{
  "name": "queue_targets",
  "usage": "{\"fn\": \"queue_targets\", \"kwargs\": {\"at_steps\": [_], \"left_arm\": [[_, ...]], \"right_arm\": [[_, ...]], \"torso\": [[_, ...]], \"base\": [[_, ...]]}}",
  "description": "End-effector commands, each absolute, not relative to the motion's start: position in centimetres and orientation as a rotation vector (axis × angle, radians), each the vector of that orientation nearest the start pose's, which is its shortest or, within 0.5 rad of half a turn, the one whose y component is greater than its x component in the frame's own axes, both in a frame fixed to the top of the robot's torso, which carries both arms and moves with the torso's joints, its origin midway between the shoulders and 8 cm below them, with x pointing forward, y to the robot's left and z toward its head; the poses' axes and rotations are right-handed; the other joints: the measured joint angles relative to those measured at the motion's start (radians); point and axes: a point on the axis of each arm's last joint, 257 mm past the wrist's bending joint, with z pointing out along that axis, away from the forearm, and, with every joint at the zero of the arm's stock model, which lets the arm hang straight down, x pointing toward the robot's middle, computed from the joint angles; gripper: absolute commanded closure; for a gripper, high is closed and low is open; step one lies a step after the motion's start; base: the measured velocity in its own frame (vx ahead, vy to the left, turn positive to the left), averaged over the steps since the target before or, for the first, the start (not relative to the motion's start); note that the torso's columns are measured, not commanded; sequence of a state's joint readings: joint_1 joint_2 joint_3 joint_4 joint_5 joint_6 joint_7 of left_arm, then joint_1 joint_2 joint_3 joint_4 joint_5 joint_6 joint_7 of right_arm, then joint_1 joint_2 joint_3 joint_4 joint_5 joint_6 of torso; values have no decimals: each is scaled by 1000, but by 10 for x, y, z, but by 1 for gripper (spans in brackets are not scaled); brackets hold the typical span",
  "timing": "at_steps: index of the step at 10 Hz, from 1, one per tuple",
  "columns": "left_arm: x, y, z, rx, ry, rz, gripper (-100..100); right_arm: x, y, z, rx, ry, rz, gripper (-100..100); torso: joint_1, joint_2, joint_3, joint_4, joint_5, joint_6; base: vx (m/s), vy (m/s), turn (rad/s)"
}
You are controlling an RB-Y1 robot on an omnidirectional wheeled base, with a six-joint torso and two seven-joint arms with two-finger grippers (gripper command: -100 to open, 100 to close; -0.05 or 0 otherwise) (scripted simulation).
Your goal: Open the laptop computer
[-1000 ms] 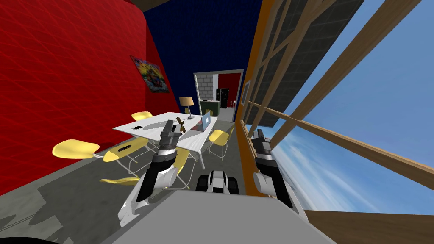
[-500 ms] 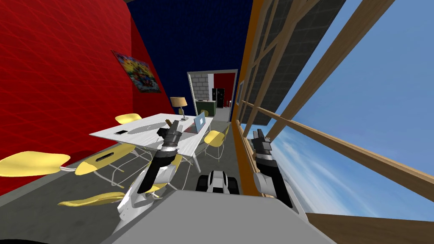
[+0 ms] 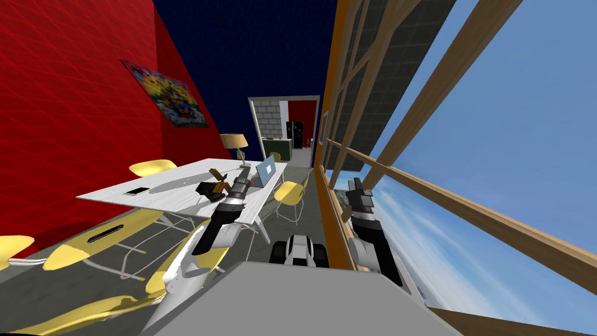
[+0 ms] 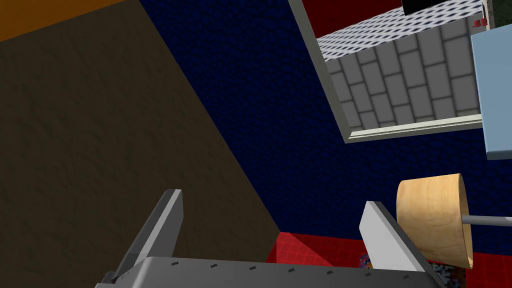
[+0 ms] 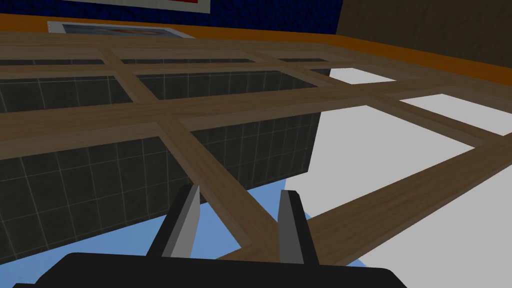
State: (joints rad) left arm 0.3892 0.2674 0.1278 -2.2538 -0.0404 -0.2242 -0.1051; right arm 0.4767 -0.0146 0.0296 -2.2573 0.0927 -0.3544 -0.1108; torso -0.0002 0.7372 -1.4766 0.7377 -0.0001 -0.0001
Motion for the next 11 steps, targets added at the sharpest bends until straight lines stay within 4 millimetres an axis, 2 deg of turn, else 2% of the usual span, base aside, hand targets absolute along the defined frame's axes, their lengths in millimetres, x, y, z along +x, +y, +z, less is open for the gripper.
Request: {"fn": "queue_targets", "kwargs": {"at_steps": [1,5,11], "left_arm": [[411,319,-13,-558,1021,-933,-100],[427,345,-43,-627,1109,-839,-100],[434,386,-81,-746,1195,-725,-100]], "right_arm": [[376,-262,-8,763,747,1339,0],[375,-261,-11,771,749,1342,0],[375,-260,-12,776,749,1344,0]], "torso": [[1,0,0,0,0,0],[-6,-4,-3,0,-1,-1],[1,1,0,0,0,0]], "base": [[85,-22,-140],[68,0,-89],[67,29,-62]]}}
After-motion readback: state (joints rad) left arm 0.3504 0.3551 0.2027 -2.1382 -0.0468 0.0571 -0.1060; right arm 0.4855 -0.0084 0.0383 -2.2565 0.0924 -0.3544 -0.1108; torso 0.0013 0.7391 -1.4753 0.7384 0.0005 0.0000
